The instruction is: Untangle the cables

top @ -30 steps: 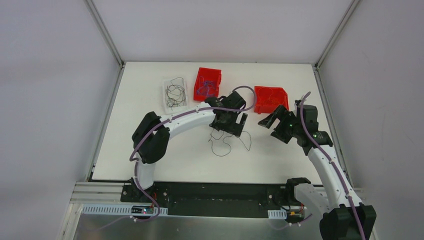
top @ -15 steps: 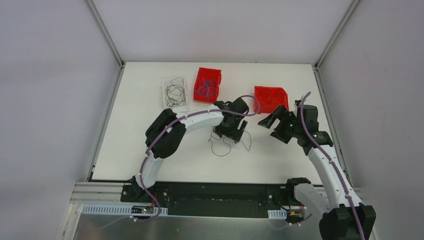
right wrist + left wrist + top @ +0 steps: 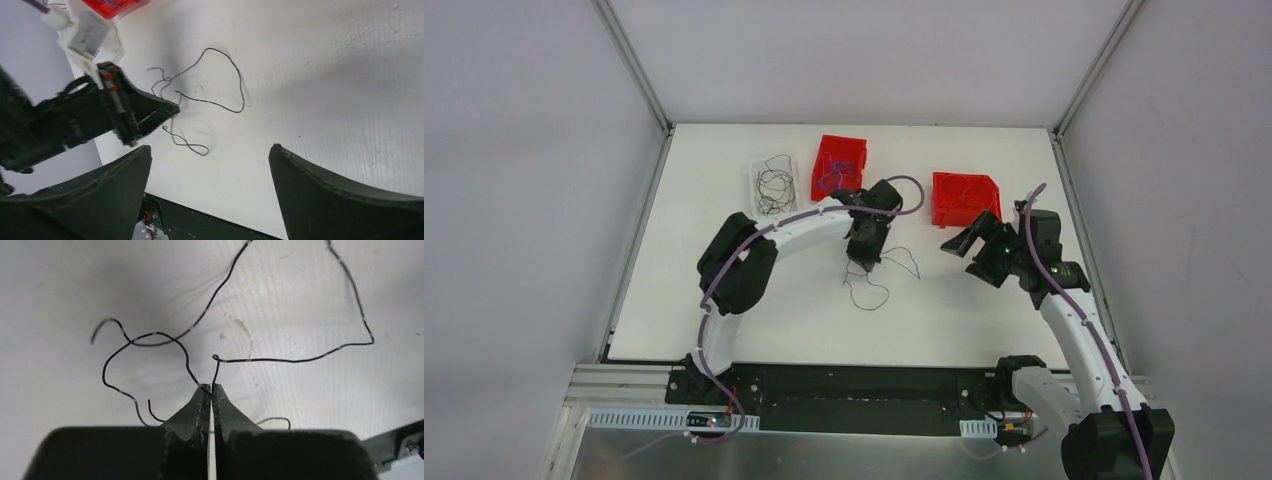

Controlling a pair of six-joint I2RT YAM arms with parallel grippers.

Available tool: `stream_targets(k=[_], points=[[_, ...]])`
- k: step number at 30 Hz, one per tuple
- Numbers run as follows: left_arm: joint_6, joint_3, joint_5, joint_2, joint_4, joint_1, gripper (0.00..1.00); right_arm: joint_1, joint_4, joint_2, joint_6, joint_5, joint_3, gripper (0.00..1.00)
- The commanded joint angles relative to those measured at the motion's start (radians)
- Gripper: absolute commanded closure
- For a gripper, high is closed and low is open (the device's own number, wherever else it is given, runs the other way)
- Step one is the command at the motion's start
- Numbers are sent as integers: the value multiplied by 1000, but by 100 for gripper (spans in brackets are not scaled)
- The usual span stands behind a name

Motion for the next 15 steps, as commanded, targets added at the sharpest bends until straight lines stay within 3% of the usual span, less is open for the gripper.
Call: stream_targets(k=[1, 6, 15], points=[[4, -26, 91, -211, -34, 81, 100, -10, 2, 7, -14, -23, 17, 9], [4, -54, 154, -342, -73, 188, 100, -10, 10, 13, -12, -30, 12, 9], [44, 7, 74, -459, -203, 384, 100, -10, 16, 16, -11, -43, 17, 9]])
